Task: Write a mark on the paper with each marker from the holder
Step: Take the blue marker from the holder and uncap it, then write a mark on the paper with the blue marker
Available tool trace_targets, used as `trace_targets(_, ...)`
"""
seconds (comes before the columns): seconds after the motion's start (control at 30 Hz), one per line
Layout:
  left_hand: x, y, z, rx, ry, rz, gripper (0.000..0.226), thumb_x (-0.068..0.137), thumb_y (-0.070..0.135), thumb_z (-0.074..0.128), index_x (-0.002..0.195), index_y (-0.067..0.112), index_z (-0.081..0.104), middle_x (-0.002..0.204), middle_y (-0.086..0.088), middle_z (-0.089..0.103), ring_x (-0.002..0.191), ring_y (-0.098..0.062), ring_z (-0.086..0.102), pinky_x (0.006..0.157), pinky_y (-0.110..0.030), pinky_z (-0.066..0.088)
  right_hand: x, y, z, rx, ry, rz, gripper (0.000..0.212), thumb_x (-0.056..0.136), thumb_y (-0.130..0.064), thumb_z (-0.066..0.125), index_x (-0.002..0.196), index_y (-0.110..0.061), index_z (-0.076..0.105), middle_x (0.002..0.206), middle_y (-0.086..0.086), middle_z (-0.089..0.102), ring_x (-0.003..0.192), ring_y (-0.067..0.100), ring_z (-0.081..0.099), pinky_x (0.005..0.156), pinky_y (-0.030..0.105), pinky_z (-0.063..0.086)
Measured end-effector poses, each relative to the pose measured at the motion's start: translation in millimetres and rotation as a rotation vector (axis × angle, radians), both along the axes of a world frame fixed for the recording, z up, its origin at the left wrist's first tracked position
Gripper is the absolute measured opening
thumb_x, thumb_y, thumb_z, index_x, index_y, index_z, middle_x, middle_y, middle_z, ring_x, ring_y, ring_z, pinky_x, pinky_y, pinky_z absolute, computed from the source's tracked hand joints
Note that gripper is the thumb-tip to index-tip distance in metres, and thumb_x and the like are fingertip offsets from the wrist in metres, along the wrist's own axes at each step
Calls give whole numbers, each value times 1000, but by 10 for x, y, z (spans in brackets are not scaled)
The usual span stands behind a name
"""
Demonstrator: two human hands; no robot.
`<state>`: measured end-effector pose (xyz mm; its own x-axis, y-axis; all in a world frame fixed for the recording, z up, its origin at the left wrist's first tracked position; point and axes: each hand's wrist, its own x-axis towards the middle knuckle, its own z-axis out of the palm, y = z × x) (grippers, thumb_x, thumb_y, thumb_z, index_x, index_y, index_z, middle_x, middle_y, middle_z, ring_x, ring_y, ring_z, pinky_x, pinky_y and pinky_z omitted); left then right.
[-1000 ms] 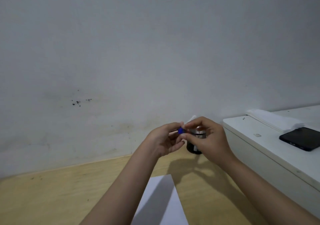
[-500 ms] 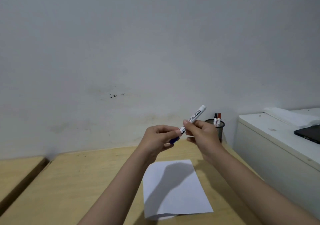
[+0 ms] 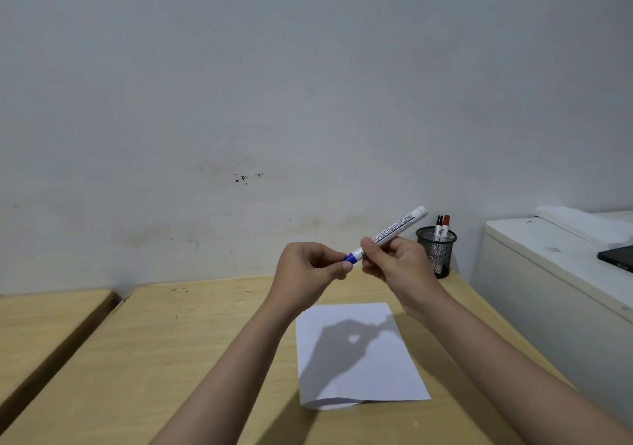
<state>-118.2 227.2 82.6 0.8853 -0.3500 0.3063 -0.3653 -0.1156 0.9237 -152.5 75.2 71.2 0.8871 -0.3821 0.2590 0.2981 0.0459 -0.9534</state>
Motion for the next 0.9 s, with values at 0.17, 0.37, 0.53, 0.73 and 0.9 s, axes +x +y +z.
trace_targets(0.17,79,89,-32,-55,69,-103,13,82,2,64,75,7,74,64,-6,69,64,-16,63,69,-29,54,4,-11,-6,-33,-85,97,10,88,-4,59,87,-12,65,82,7,68,75,9,67,71,19,56)
trace_targets(0.37,388,204,-207,-103,234,50,9,81,4,66,85,10,72,78,-8,68,75,-17,63,78,-29,53,31,-128,-42,-63,-89,68,17,91,-7,56,96,-20,65,87,-1,67,85,10,64,72,24,54)
trace_targets(0.53,780,229,-478,68,193,215,12,72,1,73,82,7,71,75,-4,66,70,-17,59,62,-22,44,91,-141,-220,-145,-44,28,16,88,-7,60,96,-20,66,81,0,70,73,11,65,69,27,54)
trace_targets(0.73,1239,178,-882,283,211,280,20,76,-1,65,92,8,72,84,-3,68,82,-18,62,59,-19,42,254,-253,-478,-242,-18,34,15,86,-6,63,92,-19,68,75,-2,74,71,10,65,69,29,52)
trace_targets(0.9,1479,135,-1151,373,201,276,29,73,-3,65,99,9,70,90,-6,66,82,-20,62,75,-28,51,410,-349,-660,-289,19,24,16,84,-8,67,85,-23,70,77,-2,74,76,17,62,73,41,50)
